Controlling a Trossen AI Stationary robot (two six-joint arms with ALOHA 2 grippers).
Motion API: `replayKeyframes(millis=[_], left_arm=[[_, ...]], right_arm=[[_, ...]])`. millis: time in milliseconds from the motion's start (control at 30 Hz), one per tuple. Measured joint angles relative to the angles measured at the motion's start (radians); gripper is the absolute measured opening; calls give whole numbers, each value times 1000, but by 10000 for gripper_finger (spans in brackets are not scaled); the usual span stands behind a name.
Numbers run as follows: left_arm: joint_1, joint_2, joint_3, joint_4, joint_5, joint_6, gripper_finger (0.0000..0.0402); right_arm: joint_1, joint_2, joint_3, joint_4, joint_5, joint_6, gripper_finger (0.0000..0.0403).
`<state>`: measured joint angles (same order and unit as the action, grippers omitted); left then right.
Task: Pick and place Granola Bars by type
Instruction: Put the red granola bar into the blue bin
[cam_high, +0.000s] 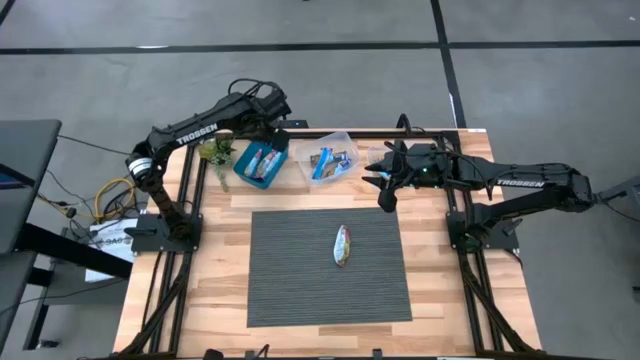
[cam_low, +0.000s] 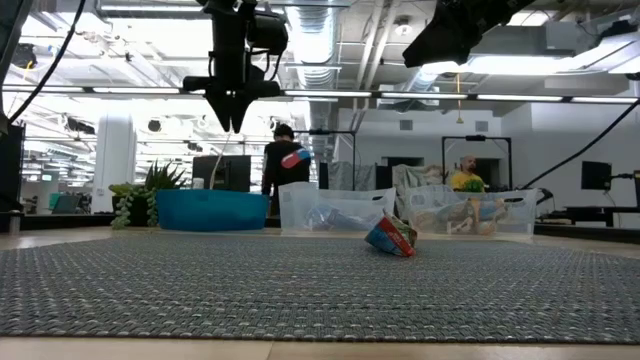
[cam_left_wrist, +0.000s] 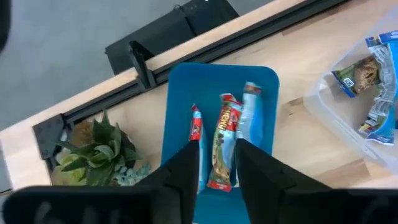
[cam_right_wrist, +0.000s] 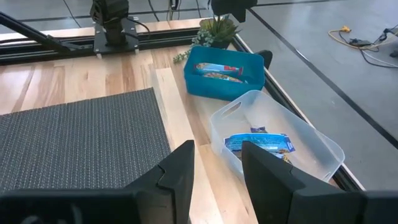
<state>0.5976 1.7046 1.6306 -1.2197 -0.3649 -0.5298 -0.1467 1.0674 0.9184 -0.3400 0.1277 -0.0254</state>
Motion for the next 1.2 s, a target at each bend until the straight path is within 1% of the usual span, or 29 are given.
replayKeyframes(millis=[100,233,300,367,467,600,667,733,800,933,967,1100,1200], left_arm=[[-17,0,0,41,79,31,108],[-110,0,0,138,215,94,104],[-175,0,0,177,242,89,98],[-245,0,0,197,245,50,90],[-355,0,0,235,237,-53,79],[-490,21,0,294,188,-232,69],[-548,47,1,320,169,-316,67],[-598,80,1,335,166,-364,66],[-643,106,-1,356,145,-370,66],[-722,111,1,427,54,-343,66],[-735,108,1,425,33,-332,66],[-768,63,3,405,-13,-304,66],[-777,44,2,374,-29,-260,66]], right_arm=[[0,0,0,-3,-12,0,126],[0,0,0,-4,-82,1,126],[0,0,0,-4,-109,20,126],[1,0,0,-6,-129,47,126],[2,0,0,-24,-140,80,126],[2,0,1,-74,-140,133,126],[3,0,12,-126,-141,140,126],[10,0,30,-183,-151,127,126],[21,0,36,-221,-173,104,126],[23,6,39,-298,-298,104,126],[23,27,38,-314,-310,105,126],[27,118,24,-319,-314,210,126],[40,202,24,-279,-312,321,126]])
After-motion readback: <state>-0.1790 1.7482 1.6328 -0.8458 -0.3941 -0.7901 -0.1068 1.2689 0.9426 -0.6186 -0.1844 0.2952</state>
